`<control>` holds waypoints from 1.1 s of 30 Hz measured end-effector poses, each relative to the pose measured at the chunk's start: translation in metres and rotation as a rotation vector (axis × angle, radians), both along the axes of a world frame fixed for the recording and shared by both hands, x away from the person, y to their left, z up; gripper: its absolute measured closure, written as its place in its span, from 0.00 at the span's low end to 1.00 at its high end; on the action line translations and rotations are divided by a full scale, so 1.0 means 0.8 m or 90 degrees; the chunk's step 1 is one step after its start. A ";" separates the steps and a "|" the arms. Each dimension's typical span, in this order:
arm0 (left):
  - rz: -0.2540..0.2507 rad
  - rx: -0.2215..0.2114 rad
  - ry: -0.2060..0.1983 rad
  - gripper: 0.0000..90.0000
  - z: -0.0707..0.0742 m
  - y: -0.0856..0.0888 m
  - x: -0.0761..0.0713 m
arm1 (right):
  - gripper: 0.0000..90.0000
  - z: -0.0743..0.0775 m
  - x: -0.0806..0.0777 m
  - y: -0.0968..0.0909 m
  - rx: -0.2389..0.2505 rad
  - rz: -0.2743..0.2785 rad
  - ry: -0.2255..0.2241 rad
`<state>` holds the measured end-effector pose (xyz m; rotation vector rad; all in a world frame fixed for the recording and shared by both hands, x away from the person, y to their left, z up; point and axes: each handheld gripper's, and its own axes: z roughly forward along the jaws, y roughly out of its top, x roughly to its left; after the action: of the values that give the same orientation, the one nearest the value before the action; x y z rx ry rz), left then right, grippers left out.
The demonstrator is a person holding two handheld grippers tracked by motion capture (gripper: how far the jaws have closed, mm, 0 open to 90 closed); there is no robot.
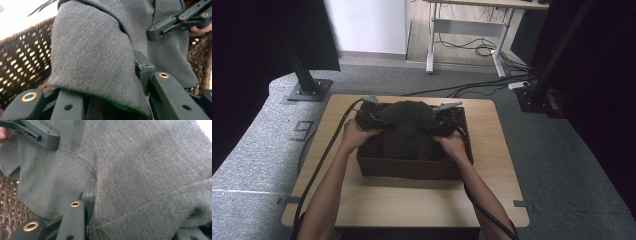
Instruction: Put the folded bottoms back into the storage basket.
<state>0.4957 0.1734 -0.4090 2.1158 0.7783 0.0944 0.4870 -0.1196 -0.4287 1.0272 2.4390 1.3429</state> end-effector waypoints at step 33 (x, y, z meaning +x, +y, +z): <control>0.140 0.254 0.019 0.31 -0.020 -0.036 0.012 | 0.25 -0.018 0.009 -0.027 -0.173 -0.162 0.023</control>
<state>0.5051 0.1448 -0.4249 2.3974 1.0804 0.3640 0.4942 -0.1416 -0.4432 1.2441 2.3338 0.8939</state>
